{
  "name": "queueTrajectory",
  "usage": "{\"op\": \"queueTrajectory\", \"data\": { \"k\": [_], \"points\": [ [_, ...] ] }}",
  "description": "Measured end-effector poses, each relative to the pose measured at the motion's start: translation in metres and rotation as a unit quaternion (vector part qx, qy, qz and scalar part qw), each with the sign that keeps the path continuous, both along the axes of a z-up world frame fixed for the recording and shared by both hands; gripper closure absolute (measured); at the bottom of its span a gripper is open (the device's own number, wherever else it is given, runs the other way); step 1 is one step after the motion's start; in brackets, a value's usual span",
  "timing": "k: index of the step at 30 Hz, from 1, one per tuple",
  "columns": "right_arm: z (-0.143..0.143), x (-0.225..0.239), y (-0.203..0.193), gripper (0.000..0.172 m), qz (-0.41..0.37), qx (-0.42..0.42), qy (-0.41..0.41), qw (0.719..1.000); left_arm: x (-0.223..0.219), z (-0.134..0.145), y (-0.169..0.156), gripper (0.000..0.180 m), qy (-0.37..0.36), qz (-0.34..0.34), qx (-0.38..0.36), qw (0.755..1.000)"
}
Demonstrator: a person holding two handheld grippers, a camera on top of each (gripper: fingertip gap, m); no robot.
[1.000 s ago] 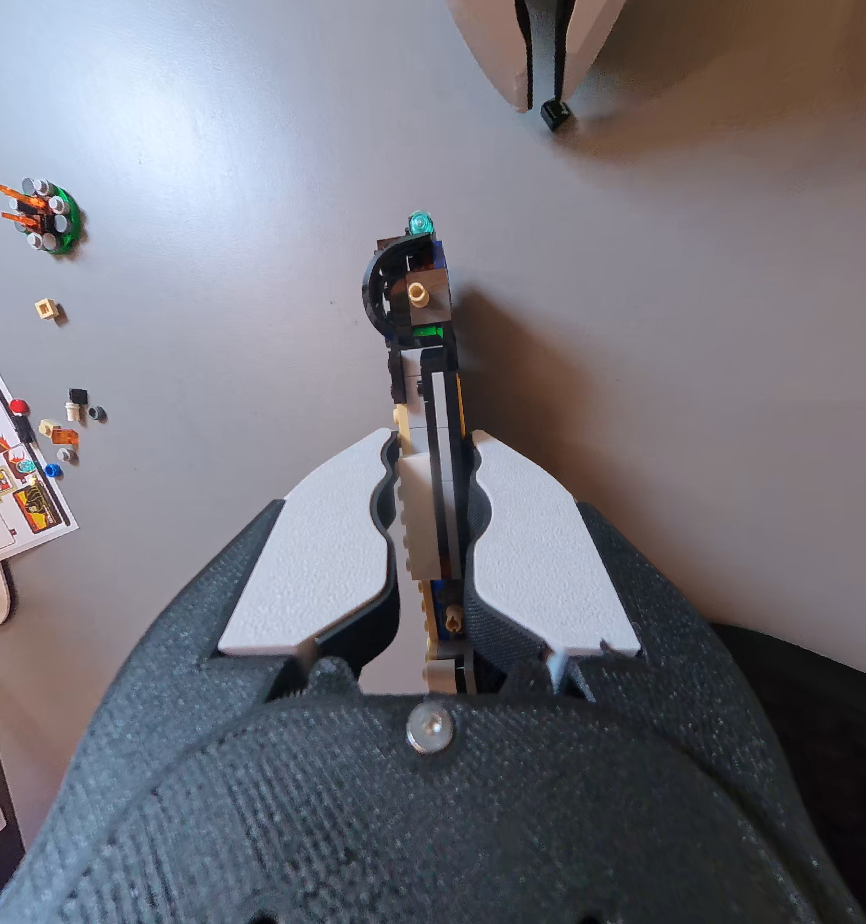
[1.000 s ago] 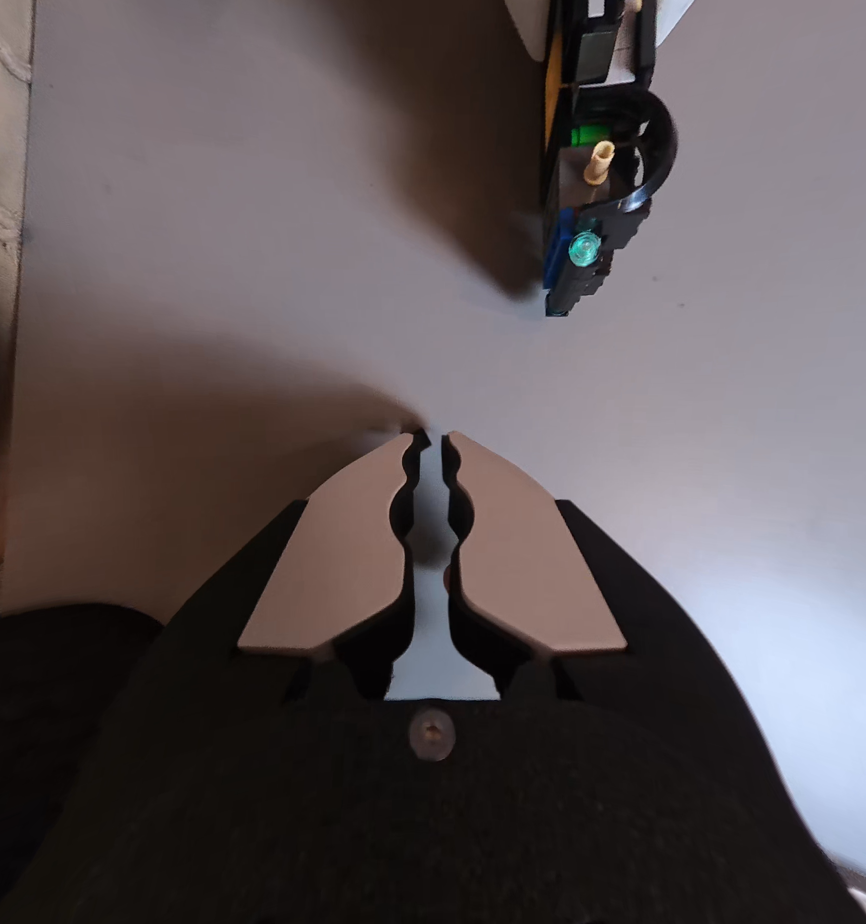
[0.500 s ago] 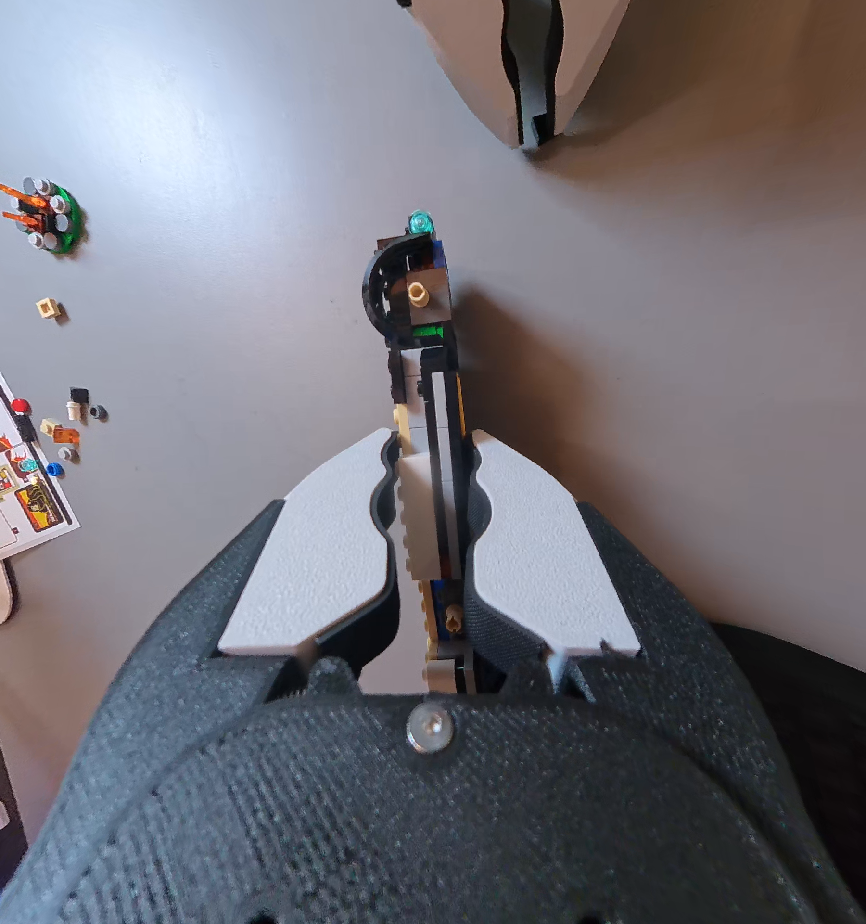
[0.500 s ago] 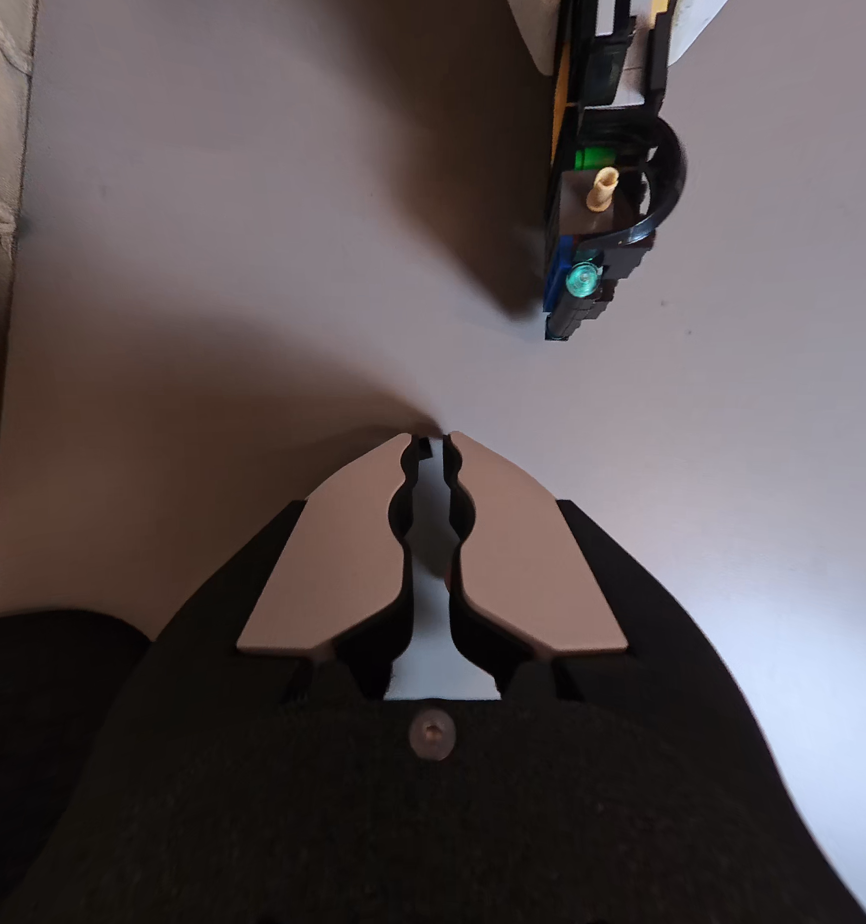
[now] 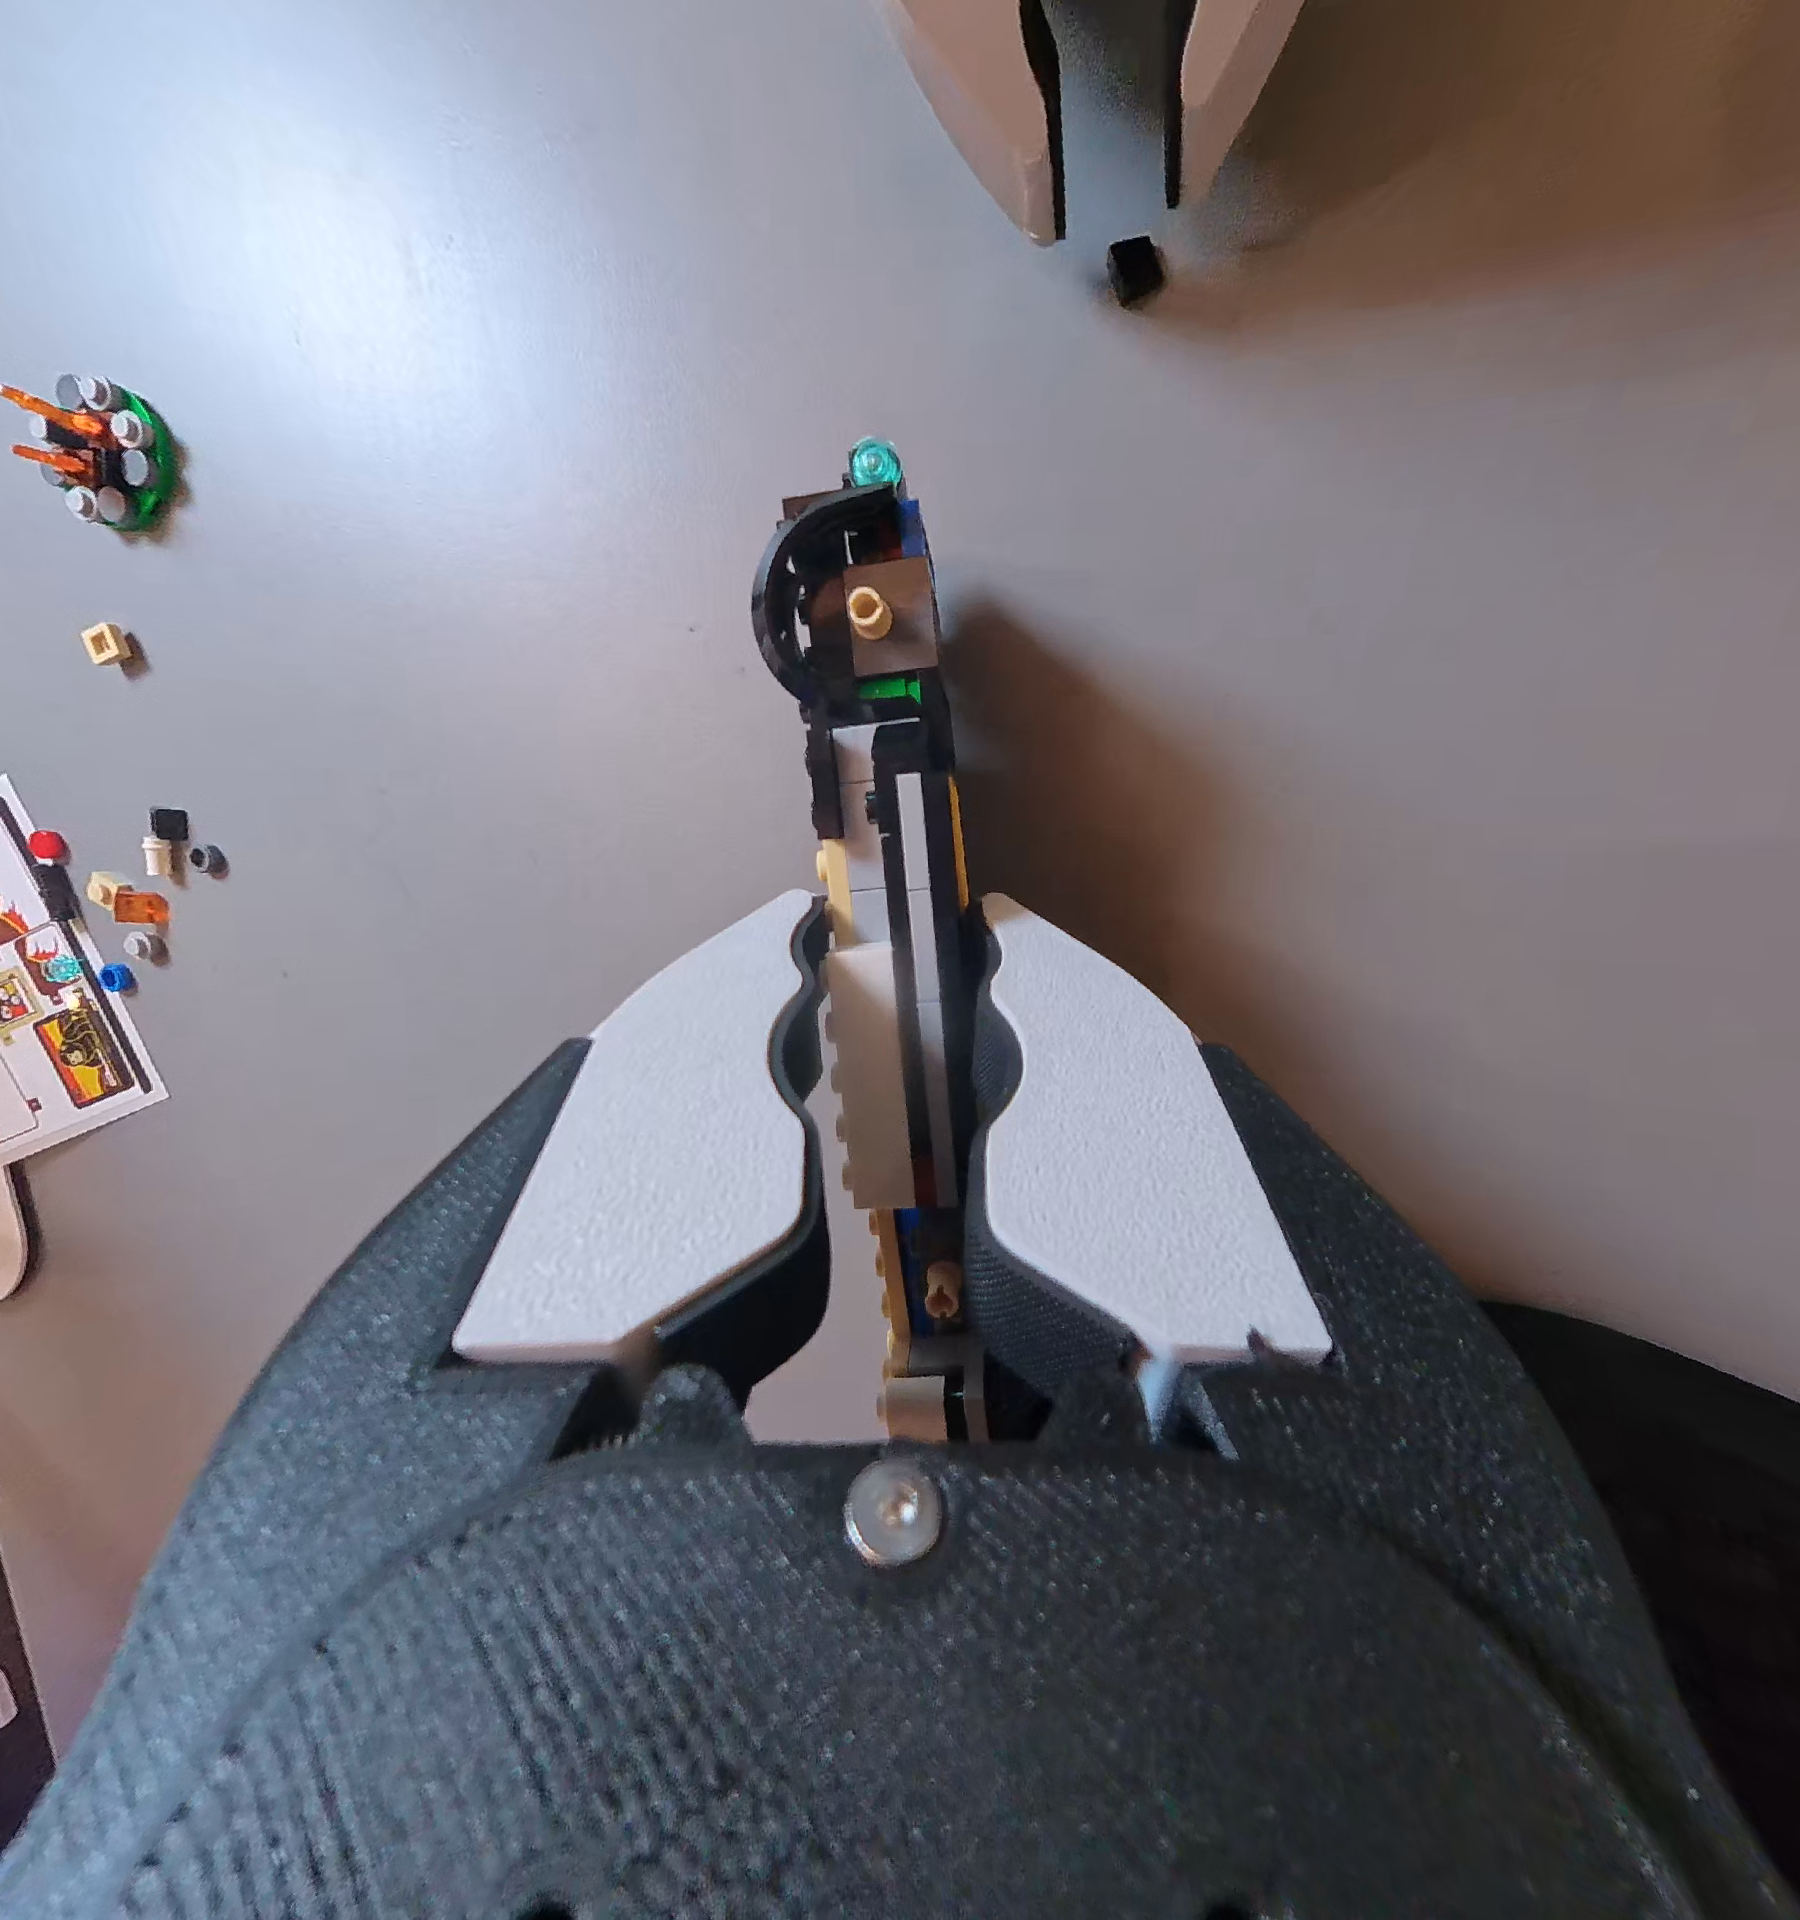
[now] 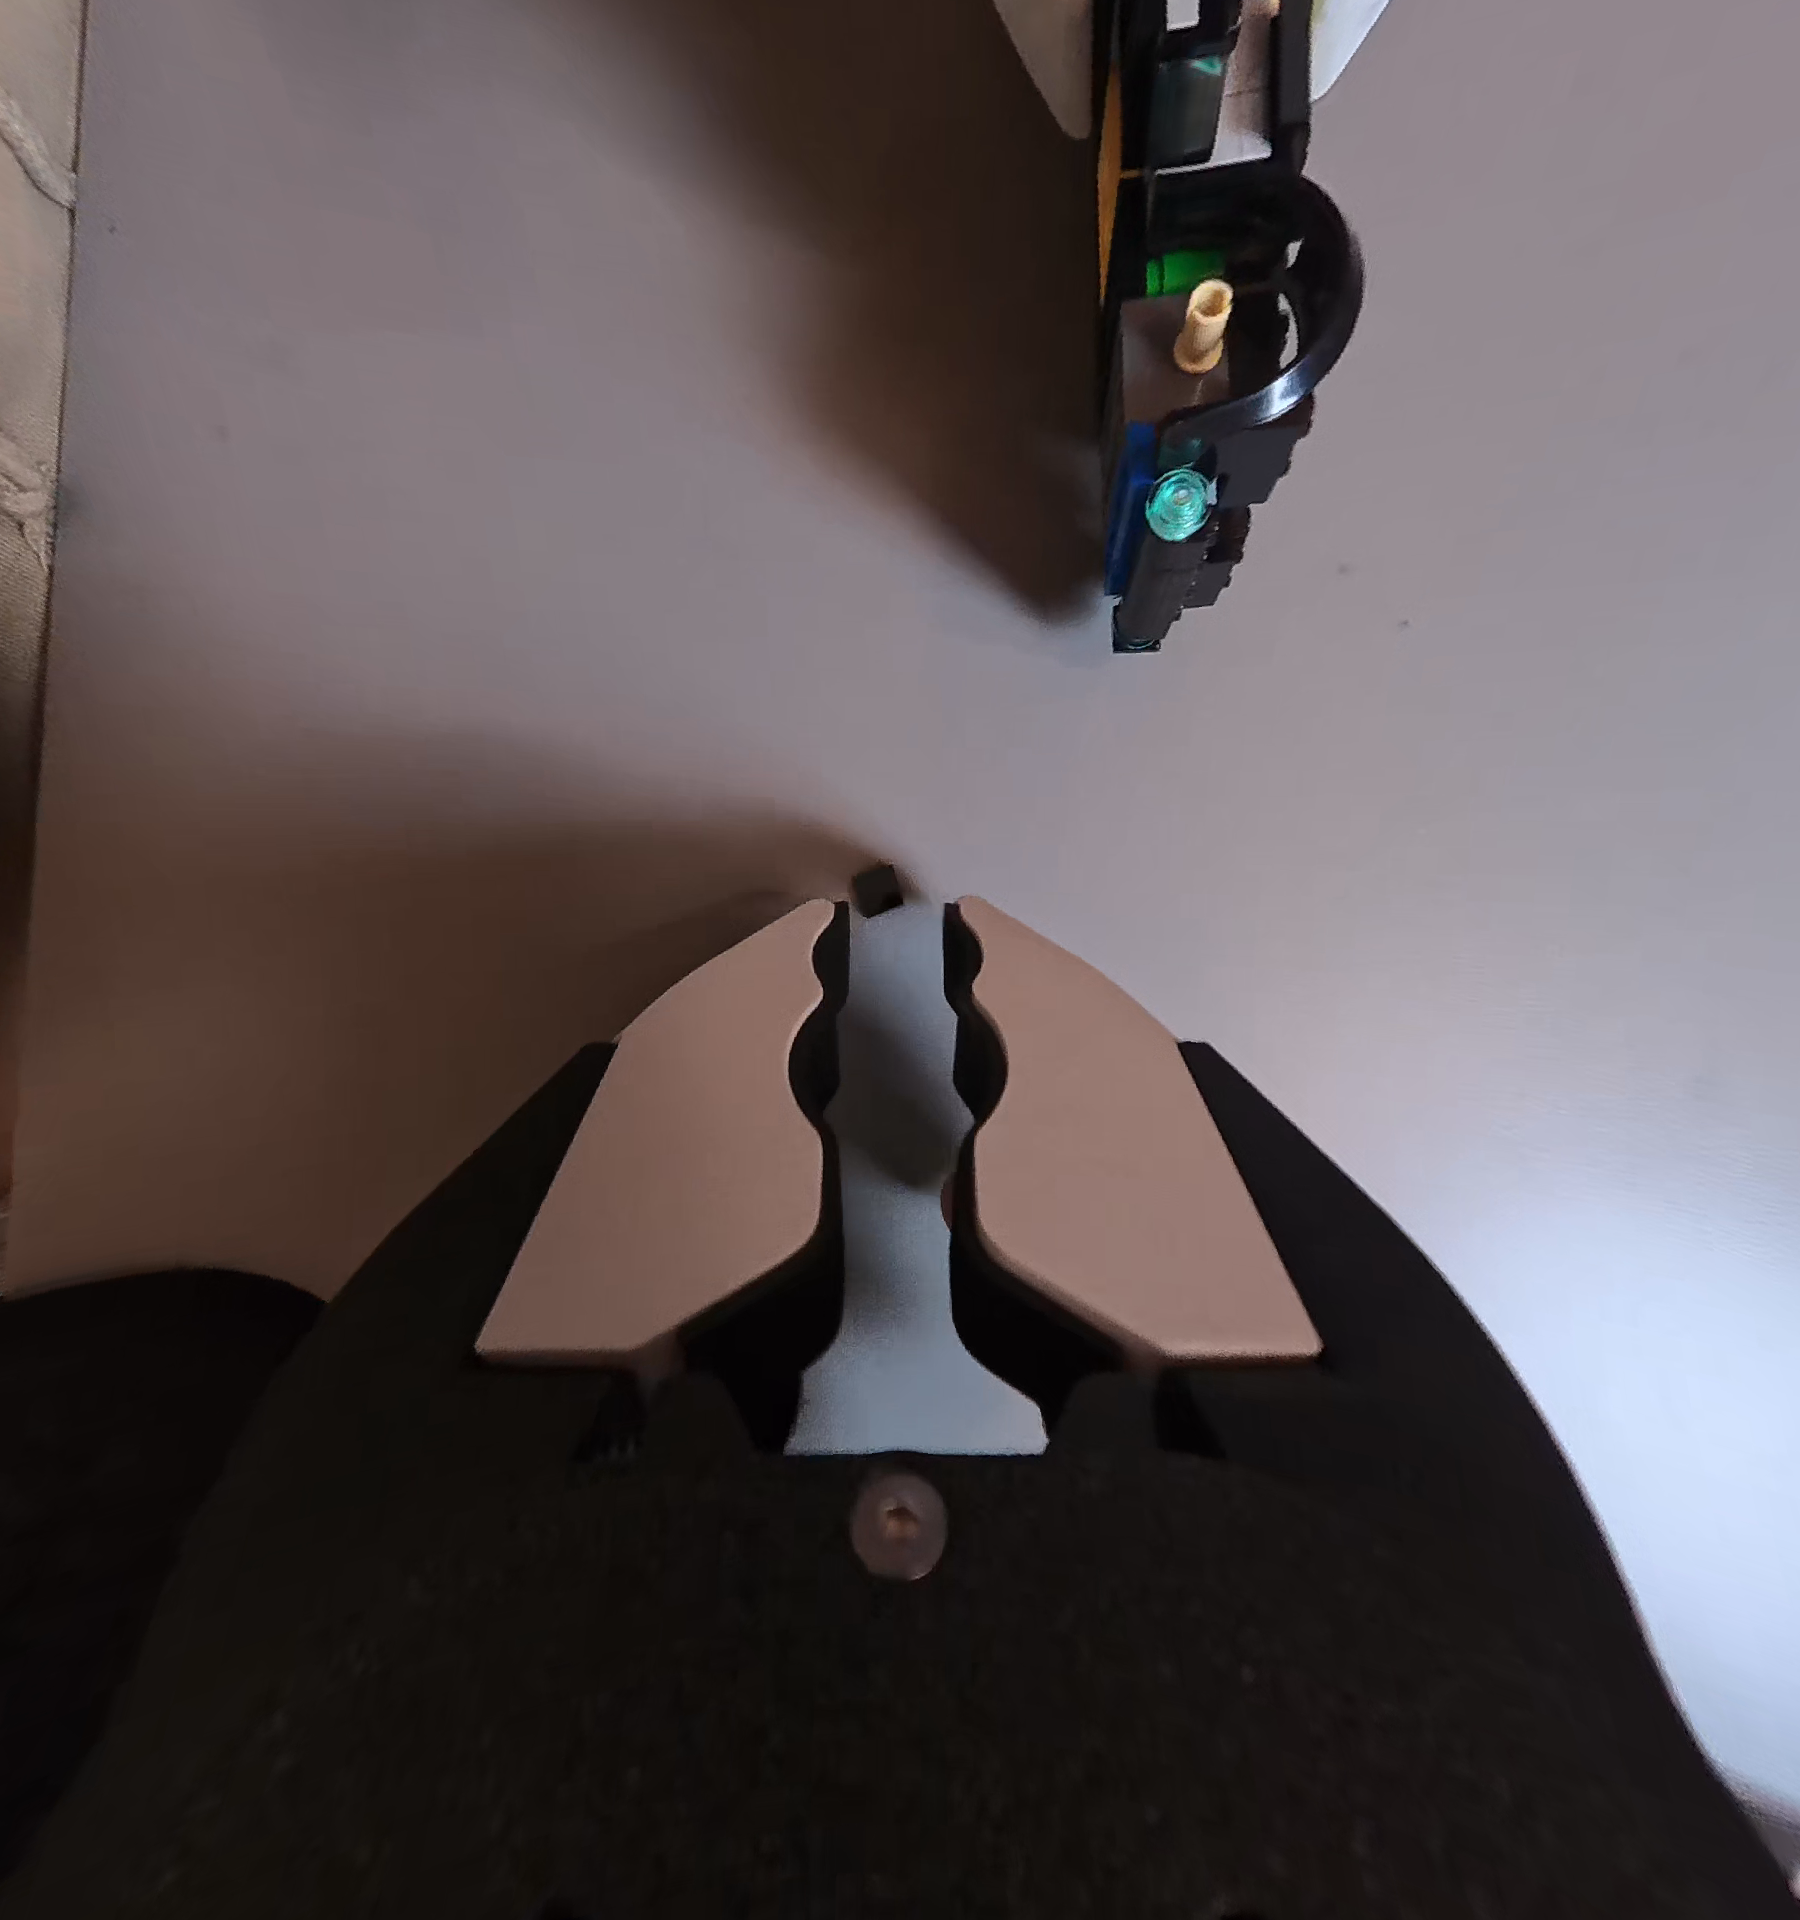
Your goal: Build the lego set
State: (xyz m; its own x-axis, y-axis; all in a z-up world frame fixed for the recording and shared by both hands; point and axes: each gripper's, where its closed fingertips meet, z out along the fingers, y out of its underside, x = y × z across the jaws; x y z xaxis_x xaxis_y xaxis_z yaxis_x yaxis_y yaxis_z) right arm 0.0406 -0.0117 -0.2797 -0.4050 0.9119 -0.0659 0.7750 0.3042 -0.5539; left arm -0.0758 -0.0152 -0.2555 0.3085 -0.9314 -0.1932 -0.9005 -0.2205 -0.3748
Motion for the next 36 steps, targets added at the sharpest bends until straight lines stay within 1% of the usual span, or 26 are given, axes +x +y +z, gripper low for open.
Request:
{"op": "queueTrajectory", "data": {
  "k": [6, 11, 19, 22, 26, 33, 36],
  "points": [
    [-0.007, 0.006, -0.005, 0.147, 0.011, 0.003, -0.021, 1.0, 0.0, -0.001, 0.0, 0.155, -0.006, 0.001, 0.0, 1.0],
    [-0.007, 0.004, -0.008, 0.146, 0.026, 0.019, -0.033, 0.999, 0.0, -0.001, 0.0, 0.155, -0.007, 0.0, 0.0, 1.0],
    [-0.008, 0.002, -0.007, 0.151, 0.037, 0.046, -0.042, 0.997, 0.0, -0.001, 0.0, 0.156, -0.011, 0.0, 0.001, 1.0],
    [-0.008, 0.002, -0.009, 0.16, 0.042, 0.041, -0.04, 0.997, 0.001, -0.001, 0.0, 0.156, -0.014, 0.001, -0.001, 1.0],
    [-0.008, 0.002, -0.01, 0.165, 0.04, 0.032, -0.037, 0.998, 0.001, -0.001, 0.0, 0.156, -0.017, 0.001, 0.0, 1.0],
    [-0.007, 0.001, -0.01, 0.166, 0.046, 0.036, -0.04, 0.998, 0.001, -0.002, 0.0, 0.156, -0.02, 0.001, 0.0, 1.0],
    [0.001, -0.001, -0.007, 0.168, 0.048, 0.047, -0.028, 0.997, 0.001, -0.002, 0.0, 0.156, -0.021, 0.002, 0.0, 1.0]
  ]
}}
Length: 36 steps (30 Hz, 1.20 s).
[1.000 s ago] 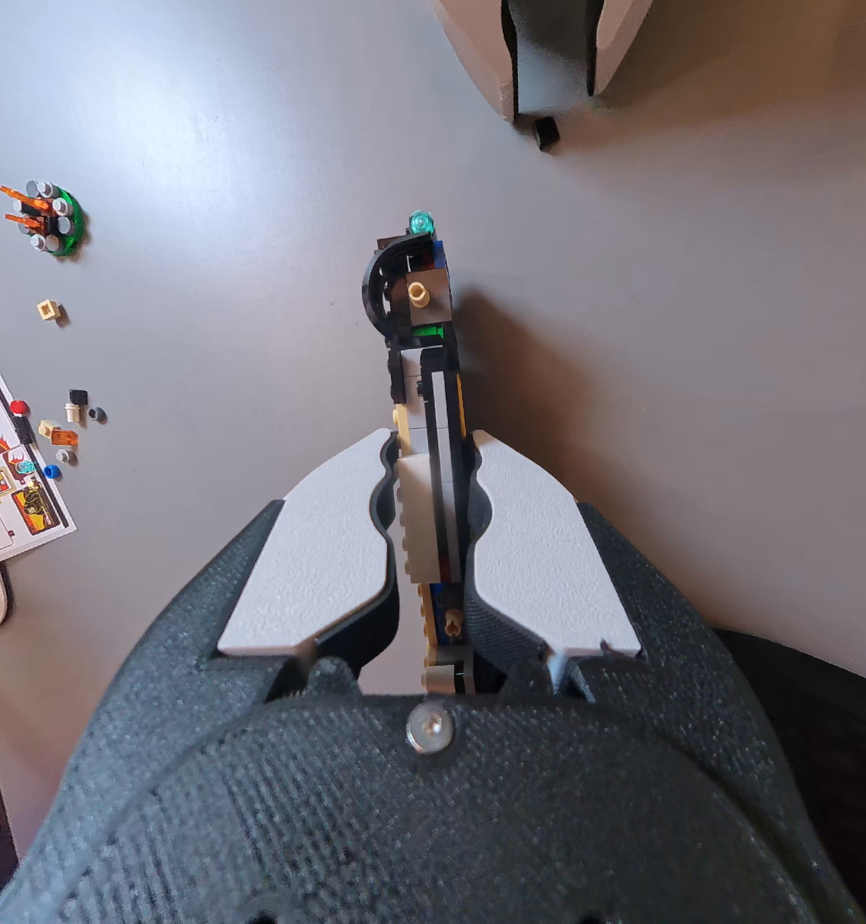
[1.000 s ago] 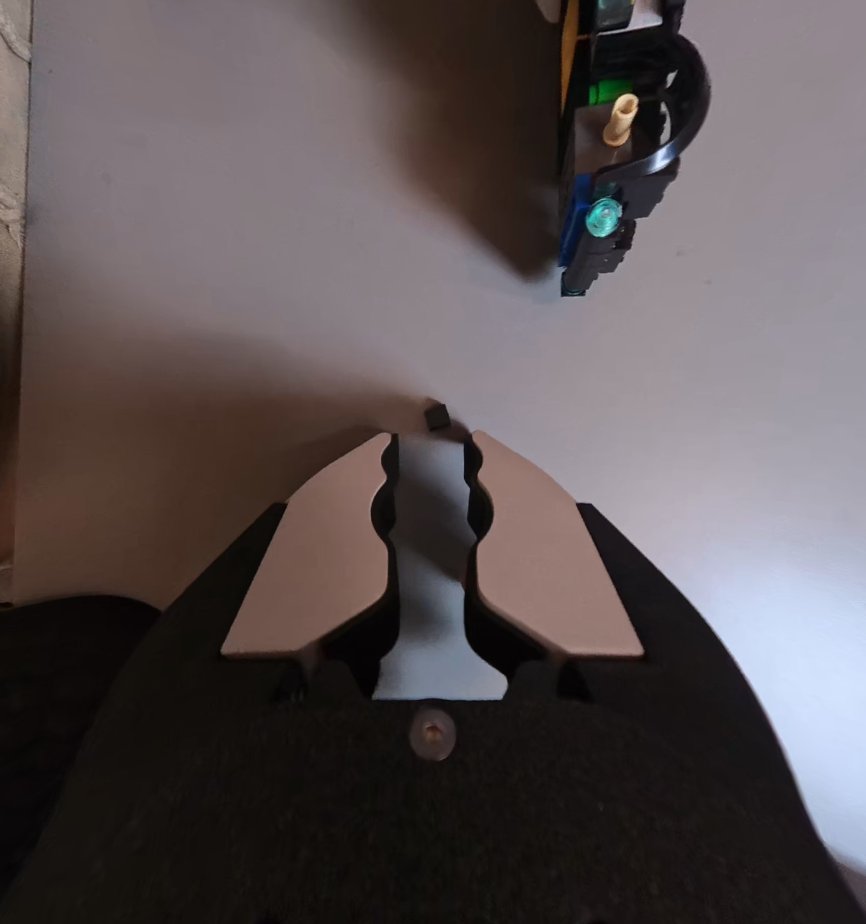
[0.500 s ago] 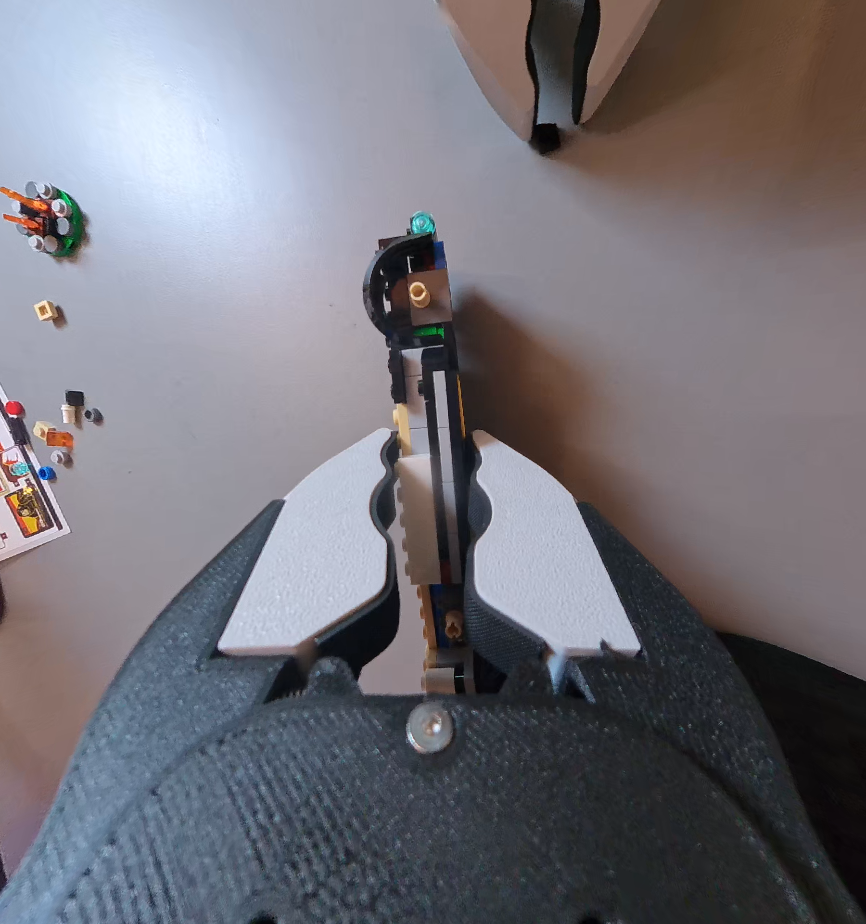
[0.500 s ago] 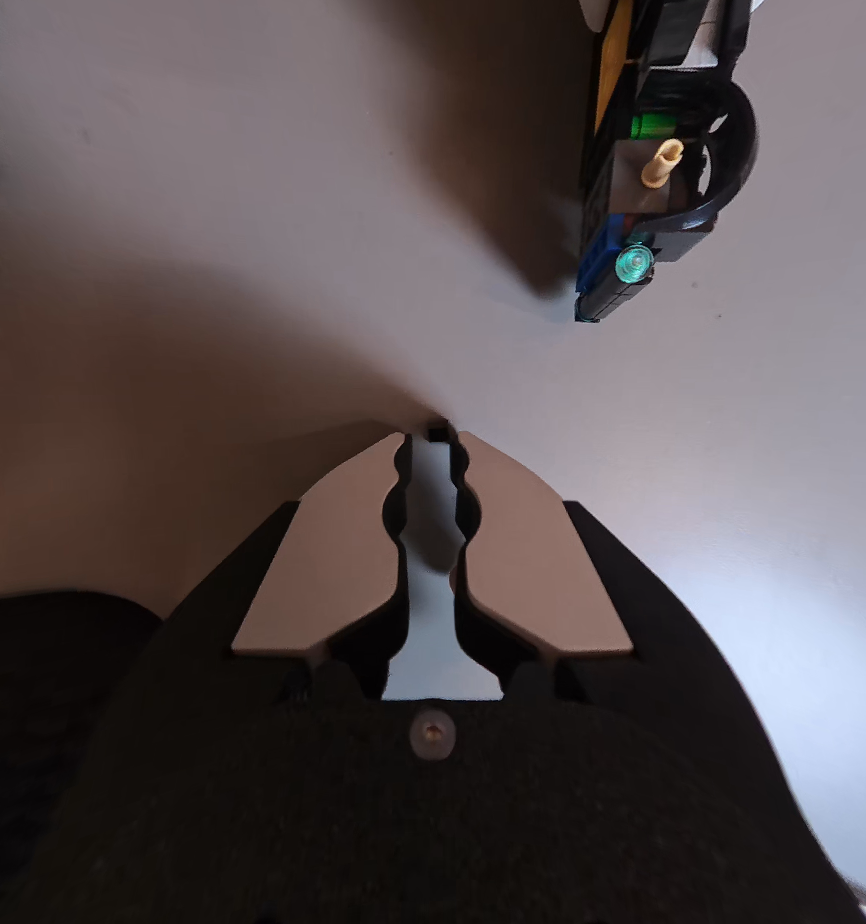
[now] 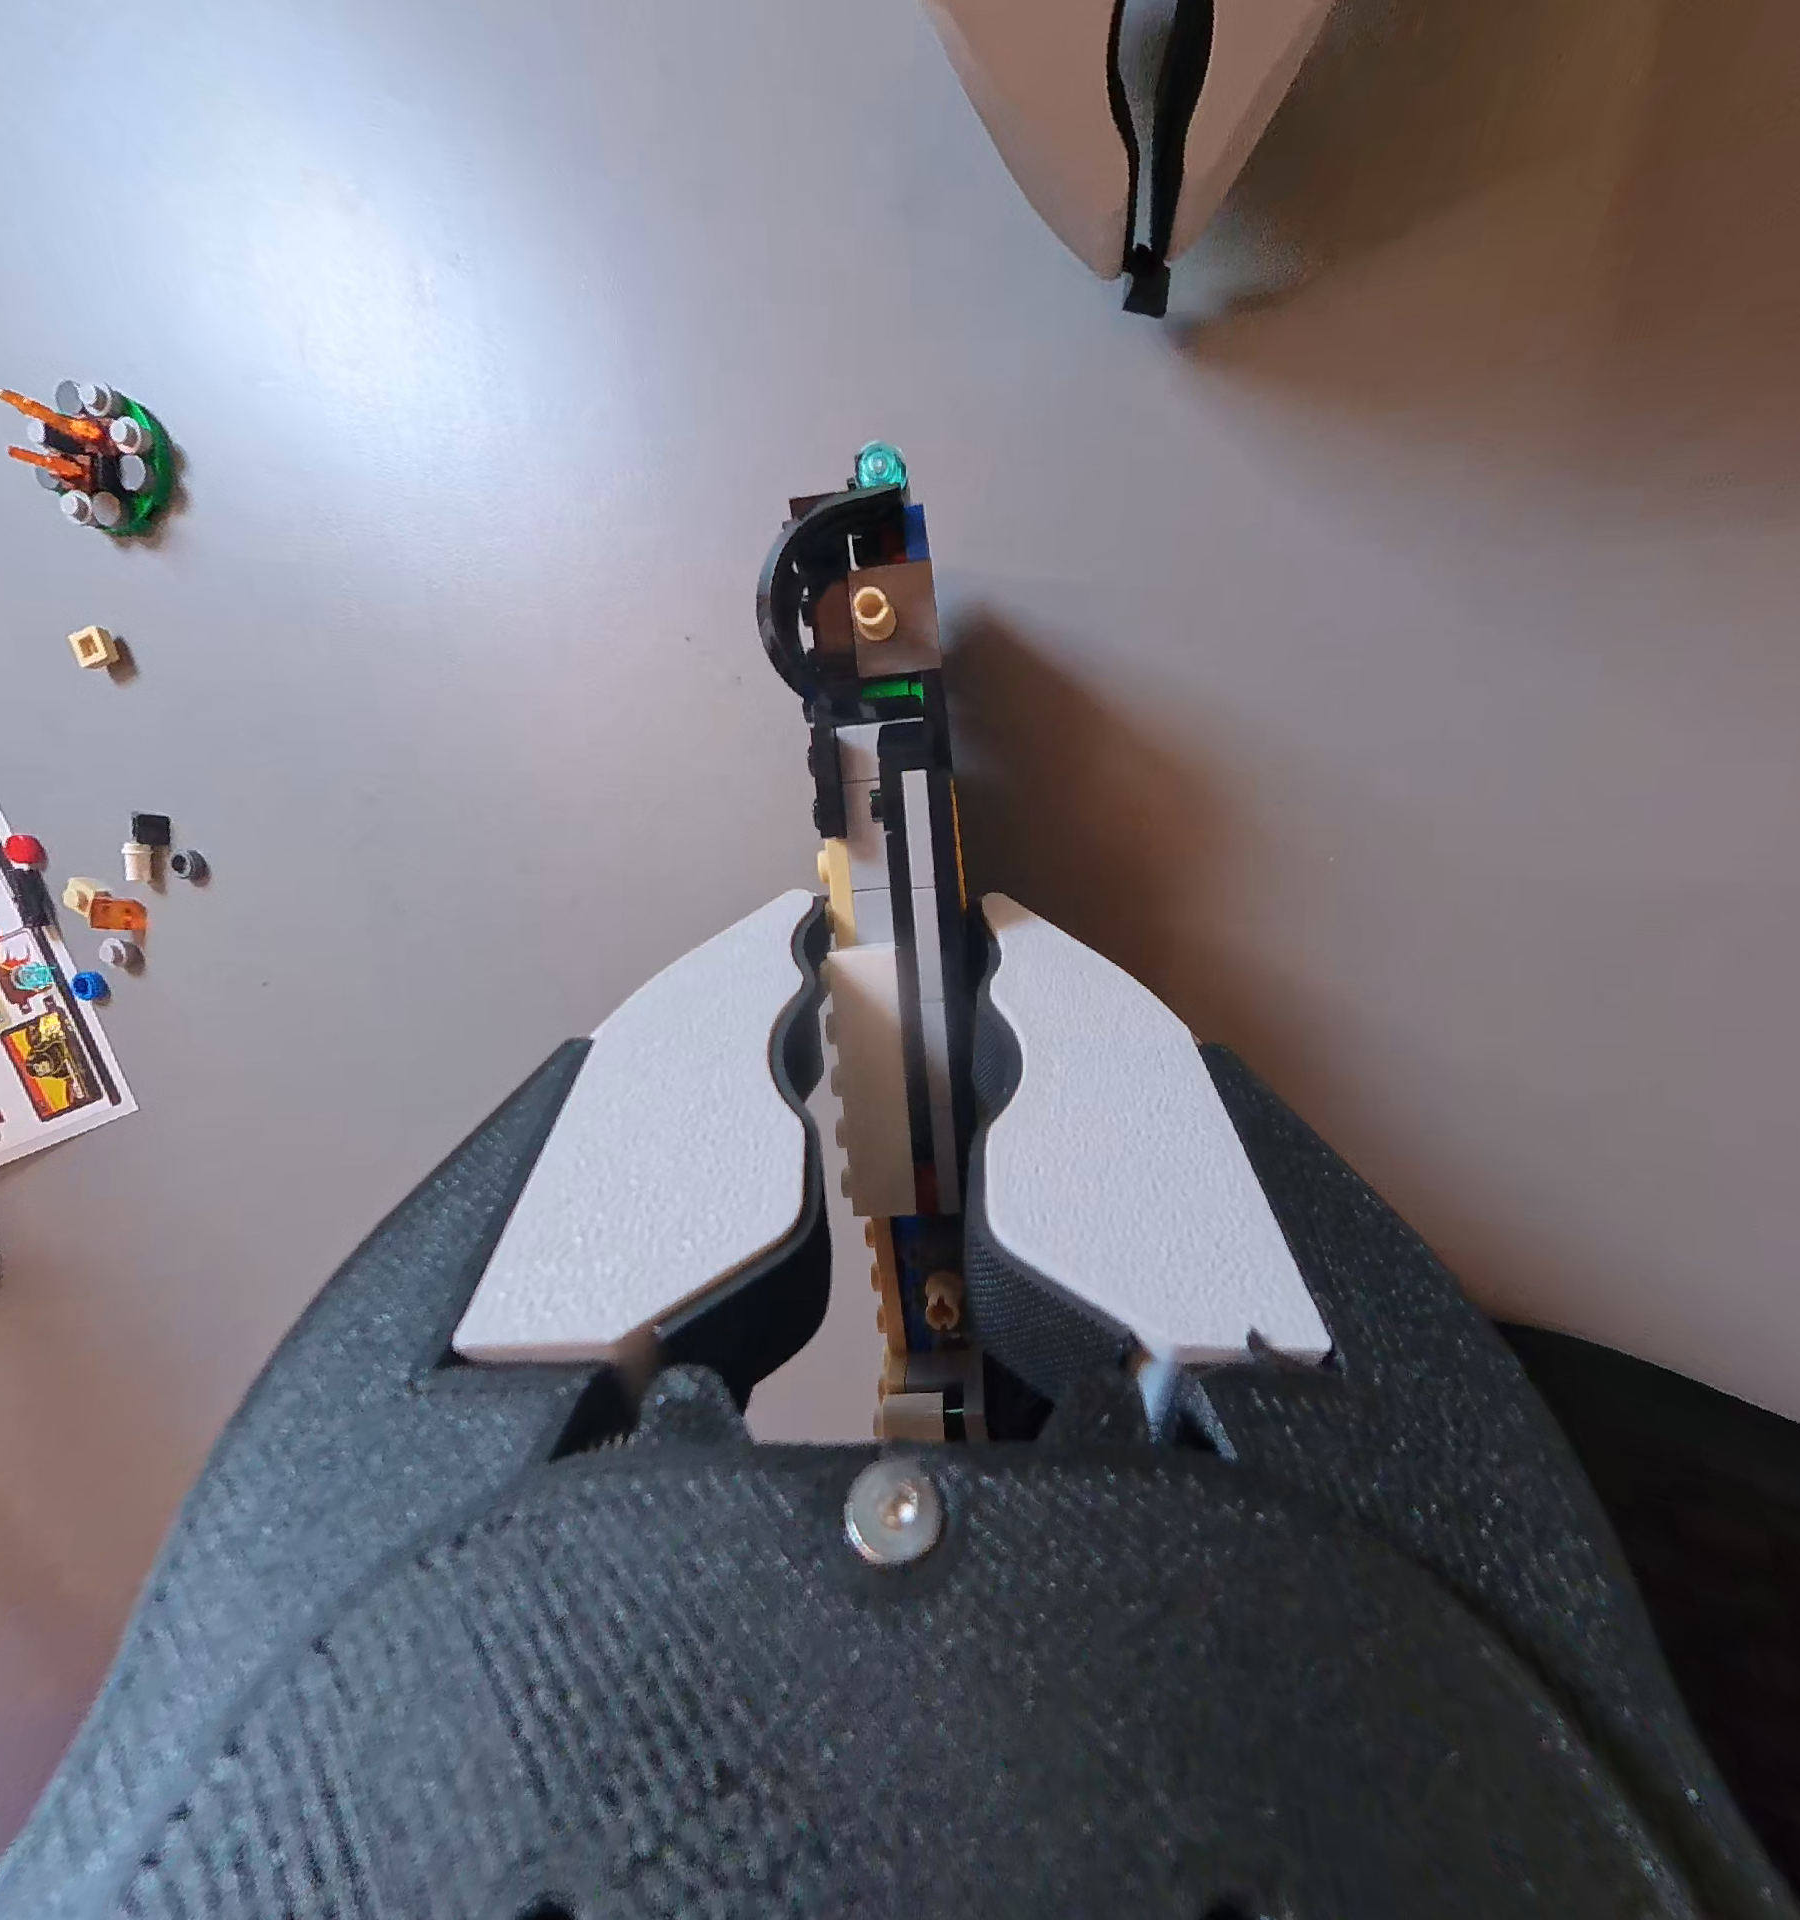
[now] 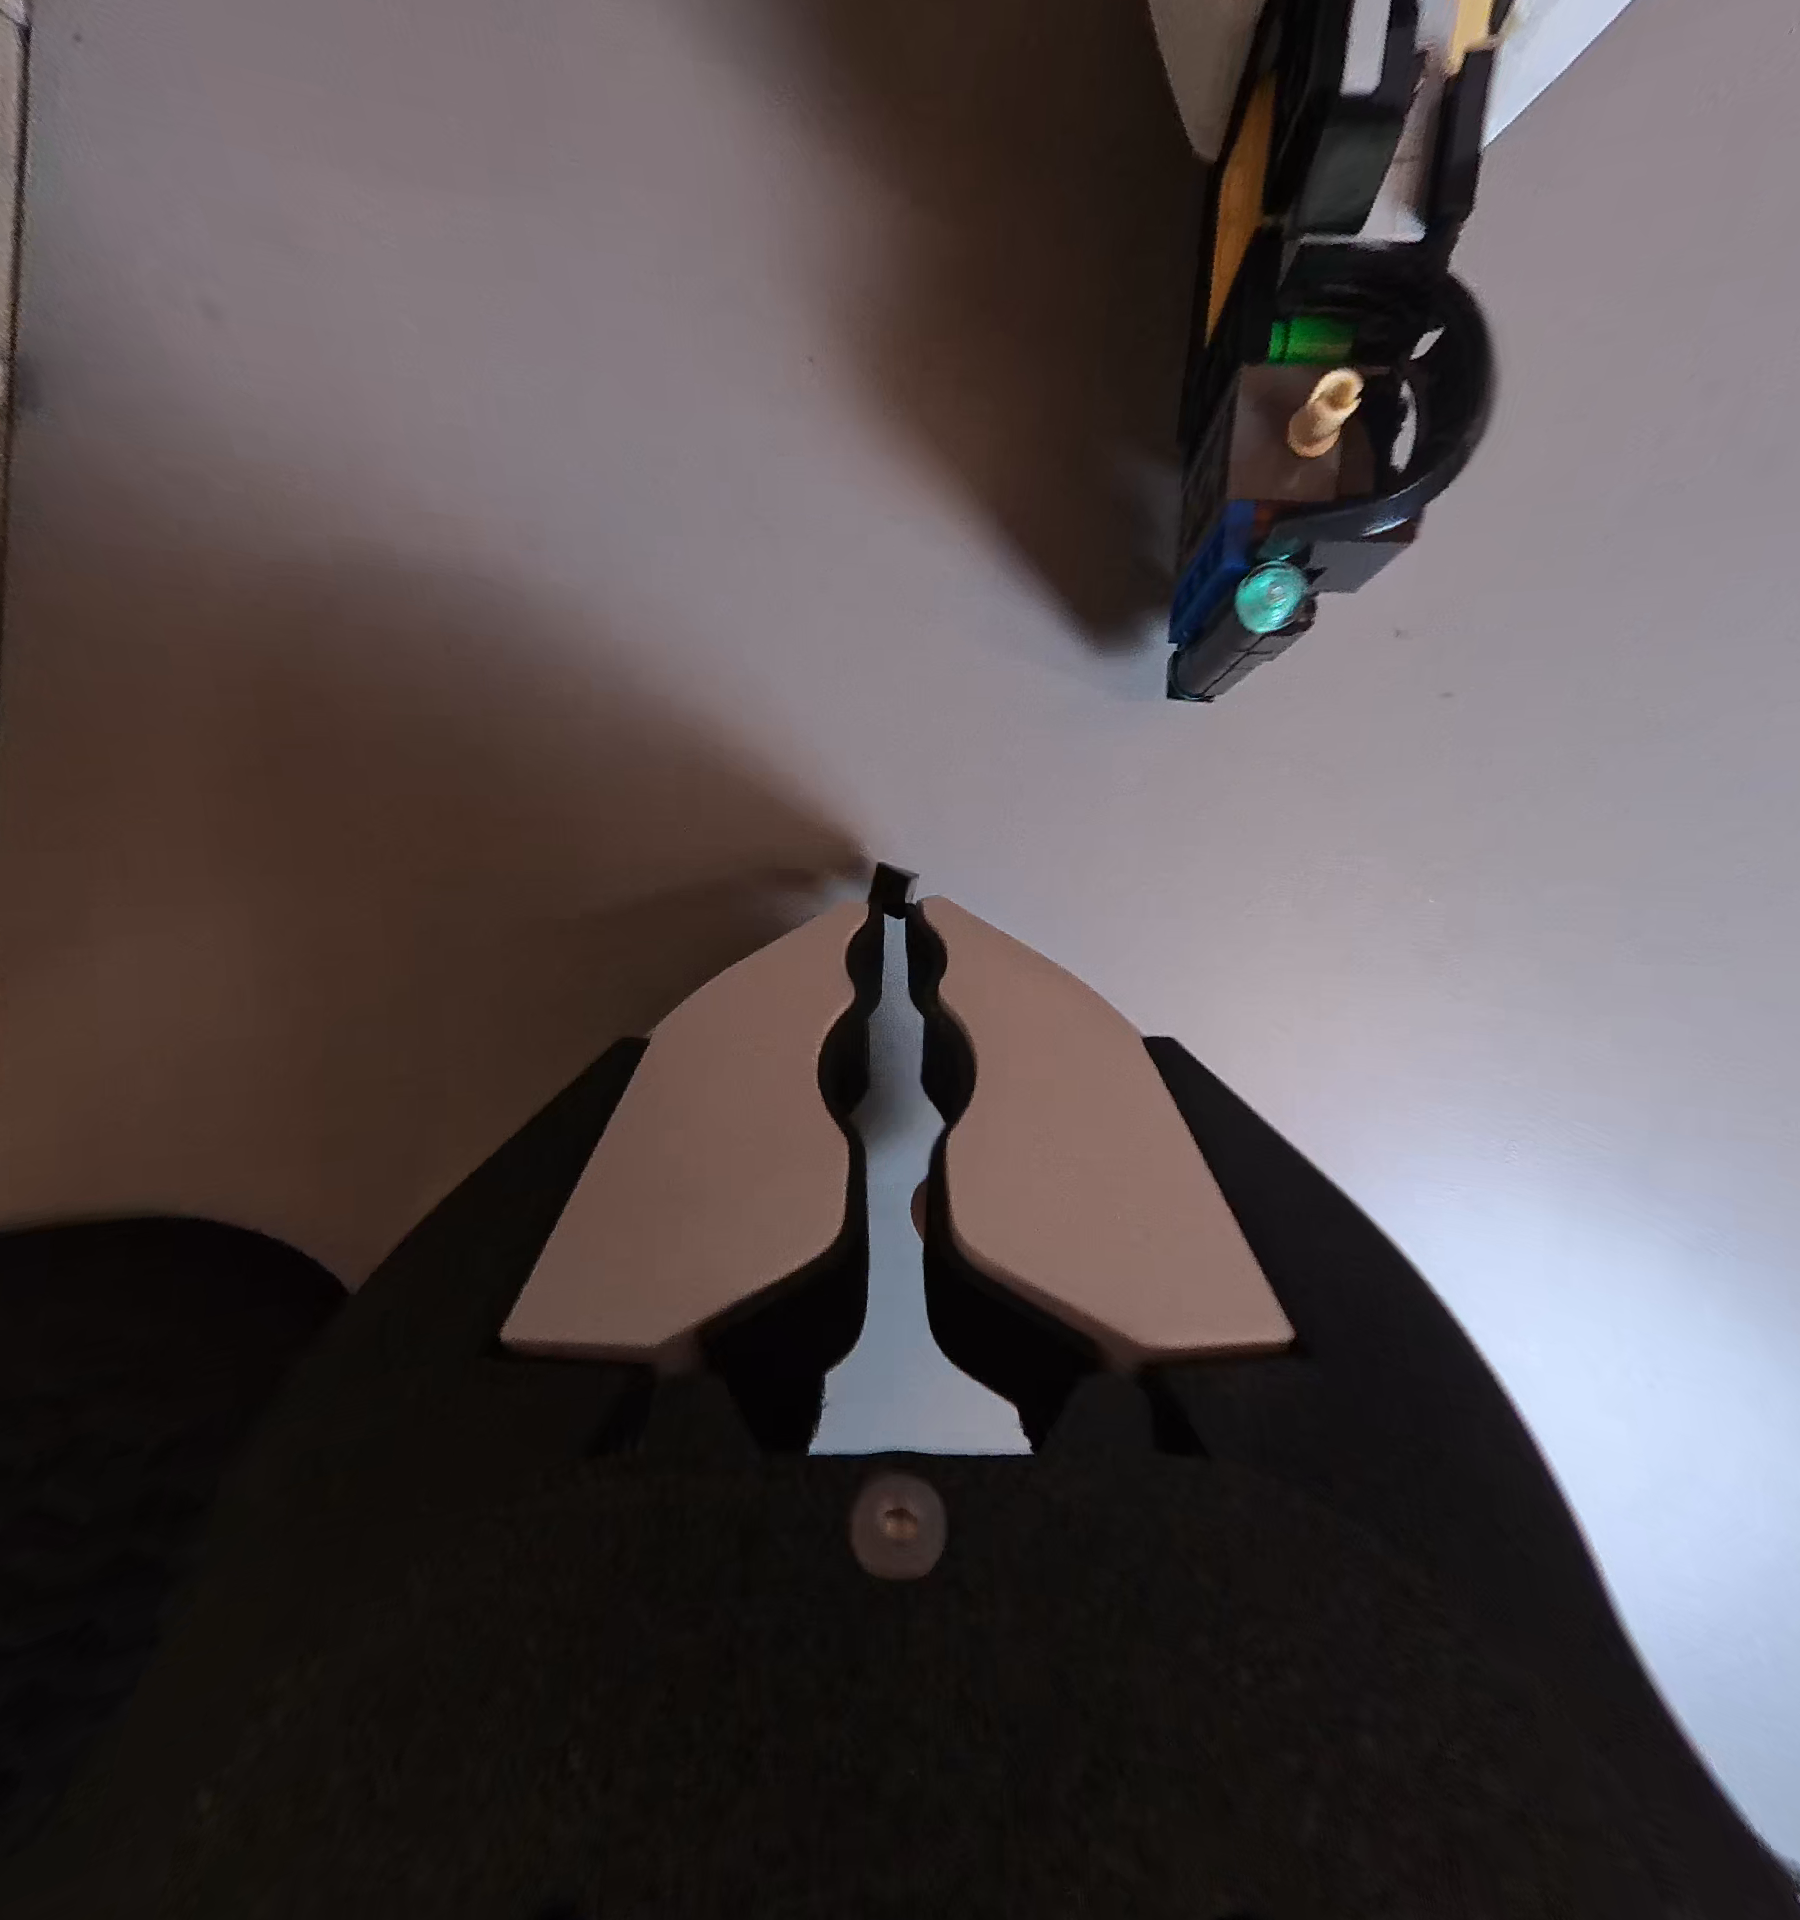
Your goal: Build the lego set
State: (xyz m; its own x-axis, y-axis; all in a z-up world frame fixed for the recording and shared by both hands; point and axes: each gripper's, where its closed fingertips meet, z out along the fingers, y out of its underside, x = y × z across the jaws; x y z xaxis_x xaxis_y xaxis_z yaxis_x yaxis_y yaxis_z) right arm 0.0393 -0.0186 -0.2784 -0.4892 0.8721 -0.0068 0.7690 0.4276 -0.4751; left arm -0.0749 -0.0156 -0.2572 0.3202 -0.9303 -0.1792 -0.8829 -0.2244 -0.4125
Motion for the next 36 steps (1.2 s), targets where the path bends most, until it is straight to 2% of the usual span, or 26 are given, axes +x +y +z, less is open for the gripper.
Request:
{"op": "queueTrajectory", "data": {
  "k": [3, 13, 36],
  "points": [
    [0.007, -0.003, 0.002, 0.168, -0.006, -0.004, 0.012, 1.0, 0.0, 0.0, 0.0, 0.156, -0.002, 0.001, -0.002, 1.0],
    [-0.005, 0.001, 0.001, 0.168, -0.013, -0.016, 0.012, 1.0, 0.0, -0.001, 0.0, 0.156, -0.006, 0.002, -0.004, 1.0],
    [-0.002, -0.007, -0.002, 0.169, -0.007, -0.018, 0.021, 1.0, 0.004, -0.001, -0.005, 0.156, -0.006, -0.007, -0.01, 1.0]
  ]
}}
